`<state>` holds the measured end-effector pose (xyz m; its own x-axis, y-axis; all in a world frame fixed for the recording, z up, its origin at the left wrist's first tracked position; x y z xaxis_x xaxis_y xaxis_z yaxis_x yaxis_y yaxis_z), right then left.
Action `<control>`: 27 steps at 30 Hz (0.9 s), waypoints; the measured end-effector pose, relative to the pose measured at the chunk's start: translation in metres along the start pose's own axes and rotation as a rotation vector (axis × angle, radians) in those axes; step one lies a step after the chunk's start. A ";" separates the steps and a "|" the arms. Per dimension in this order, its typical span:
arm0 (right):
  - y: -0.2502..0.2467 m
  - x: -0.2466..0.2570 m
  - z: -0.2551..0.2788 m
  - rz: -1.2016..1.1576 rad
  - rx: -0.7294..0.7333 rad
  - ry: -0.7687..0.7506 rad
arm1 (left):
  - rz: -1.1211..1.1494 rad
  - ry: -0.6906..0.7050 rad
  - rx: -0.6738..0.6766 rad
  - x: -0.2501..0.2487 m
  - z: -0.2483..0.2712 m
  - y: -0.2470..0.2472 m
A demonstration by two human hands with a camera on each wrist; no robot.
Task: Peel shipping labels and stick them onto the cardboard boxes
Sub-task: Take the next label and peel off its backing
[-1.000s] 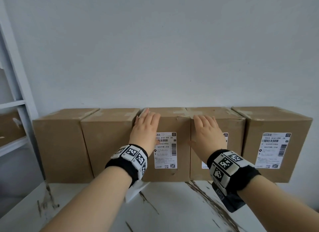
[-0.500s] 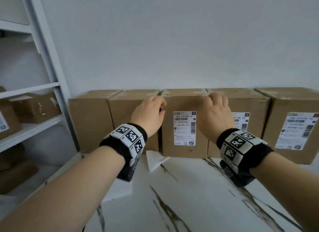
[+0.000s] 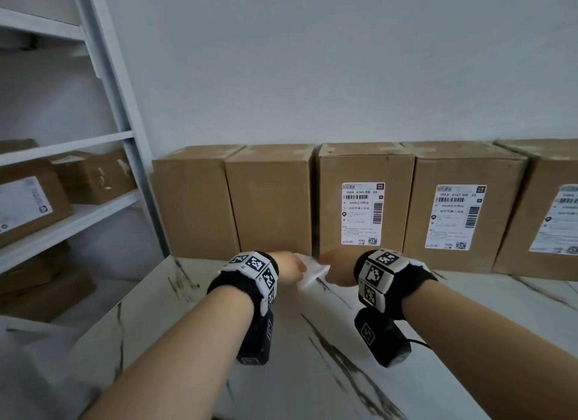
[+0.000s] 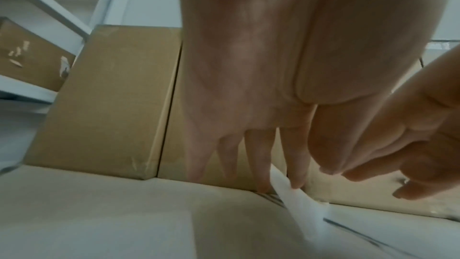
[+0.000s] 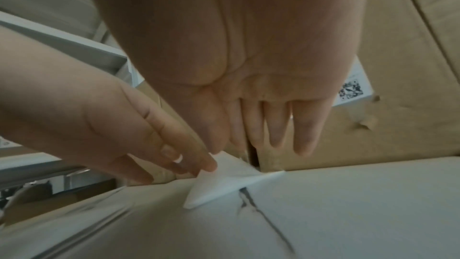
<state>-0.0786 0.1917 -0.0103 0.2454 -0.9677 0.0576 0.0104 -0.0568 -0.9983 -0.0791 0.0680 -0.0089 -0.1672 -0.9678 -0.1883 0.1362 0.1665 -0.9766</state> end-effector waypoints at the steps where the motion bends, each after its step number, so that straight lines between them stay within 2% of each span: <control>1: 0.001 -0.001 0.001 -0.032 -0.018 0.007 | -0.003 -0.013 -0.012 0.000 -0.002 0.002; 4: 0.006 -0.003 -0.002 -0.108 -0.040 0.039 | -0.007 -0.052 -0.001 0.002 -0.008 0.006; 11: -0.002 0.000 -0.006 -0.075 -0.039 0.058 | 0.022 -0.070 -0.049 0.014 -0.004 -0.011; 17: -0.002 0.001 -0.007 -0.084 -0.024 0.086 | 0.148 -0.113 -0.019 0.032 0.009 -0.025; 20: -0.003 0.007 -0.004 -0.174 -0.008 0.077 | 0.207 -0.119 -0.064 0.044 0.024 -0.032; 23: -0.009 0.023 0.005 -0.314 0.033 0.026 | 0.350 -0.111 -0.178 0.055 0.042 -0.036; 27: -0.011 0.039 0.010 -0.435 -0.005 0.002 | 0.406 -0.145 -0.249 0.069 0.060 -0.034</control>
<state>-0.0592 0.1572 0.0026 0.2173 -0.8540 0.4727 0.1077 -0.4603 -0.8812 -0.0364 -0.0161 0.0180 -0.0094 -0.8288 -0.5595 -0.0778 0.5584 -0.8259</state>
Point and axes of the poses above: each hand's wrist, its own z-axis away from the middle knuckle, its own y-axis out of the palm, x = y × z, the point moved 2 cm from there along -z, towards the middle knuckle, and after that the axes turned 15 degrees about -x, right-handed, at the moved point
